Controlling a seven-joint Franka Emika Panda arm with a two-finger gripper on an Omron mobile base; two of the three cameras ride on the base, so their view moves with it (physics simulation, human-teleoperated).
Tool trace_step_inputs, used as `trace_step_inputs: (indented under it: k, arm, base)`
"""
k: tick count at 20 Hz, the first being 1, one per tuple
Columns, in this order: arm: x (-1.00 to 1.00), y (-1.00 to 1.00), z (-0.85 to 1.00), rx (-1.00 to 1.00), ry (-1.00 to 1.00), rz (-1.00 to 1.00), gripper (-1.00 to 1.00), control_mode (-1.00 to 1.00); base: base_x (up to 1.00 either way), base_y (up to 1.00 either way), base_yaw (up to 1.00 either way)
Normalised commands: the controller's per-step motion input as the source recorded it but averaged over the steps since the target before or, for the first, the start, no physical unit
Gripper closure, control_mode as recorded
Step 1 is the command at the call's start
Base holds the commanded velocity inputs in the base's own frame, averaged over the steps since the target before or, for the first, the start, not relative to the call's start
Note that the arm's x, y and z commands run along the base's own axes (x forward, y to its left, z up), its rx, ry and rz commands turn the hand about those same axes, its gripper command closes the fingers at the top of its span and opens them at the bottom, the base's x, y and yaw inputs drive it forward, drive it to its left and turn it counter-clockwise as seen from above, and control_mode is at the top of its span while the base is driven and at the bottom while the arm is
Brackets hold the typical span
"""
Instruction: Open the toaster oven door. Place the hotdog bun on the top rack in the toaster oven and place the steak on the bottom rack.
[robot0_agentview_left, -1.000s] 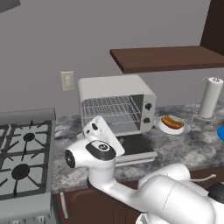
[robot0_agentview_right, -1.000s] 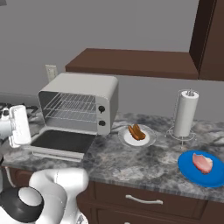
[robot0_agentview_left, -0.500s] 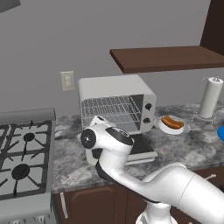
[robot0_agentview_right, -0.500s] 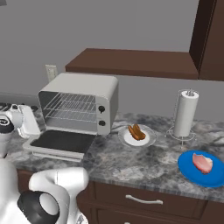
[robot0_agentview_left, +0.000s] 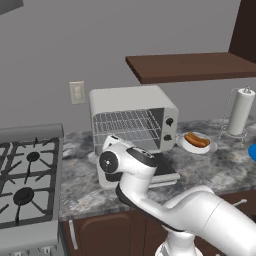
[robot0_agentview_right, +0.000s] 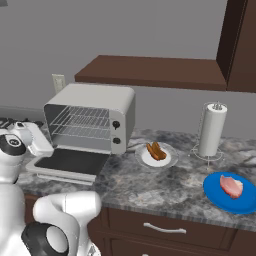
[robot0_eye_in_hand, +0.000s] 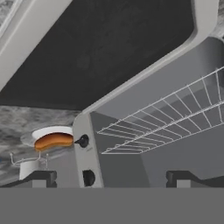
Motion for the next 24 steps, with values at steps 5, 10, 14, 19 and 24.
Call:
trace_step_inputs:
  k: [5,10,14,19,24]
  arm:
    - [0.18,0.12,-0.18,0.00,0.00,0.01,-1.00,-1.00]
    - [0.20,0.17,-0.10,0.00,0.00,0.00,-1.00,-1.00]
    - [0.29,0.05,-0.10,-0.01,0.00,-0.01,-1.00,-1.00]
    - [0.23,0.03,-0.21,0.00,-0.01,0.00,-1.00,-1.00]
    - [0.30,0.04,-0.13,-0.01,-0.04,0.00,-1.00,-1.00]
  base:
    - [0.00,0.00,0.00]
    - [0.00,0.00,0.00]
    - [0.00,0.00,0.00]
    - [0.00,0.00,0.00]
    - [0.00,0.00,0.00]
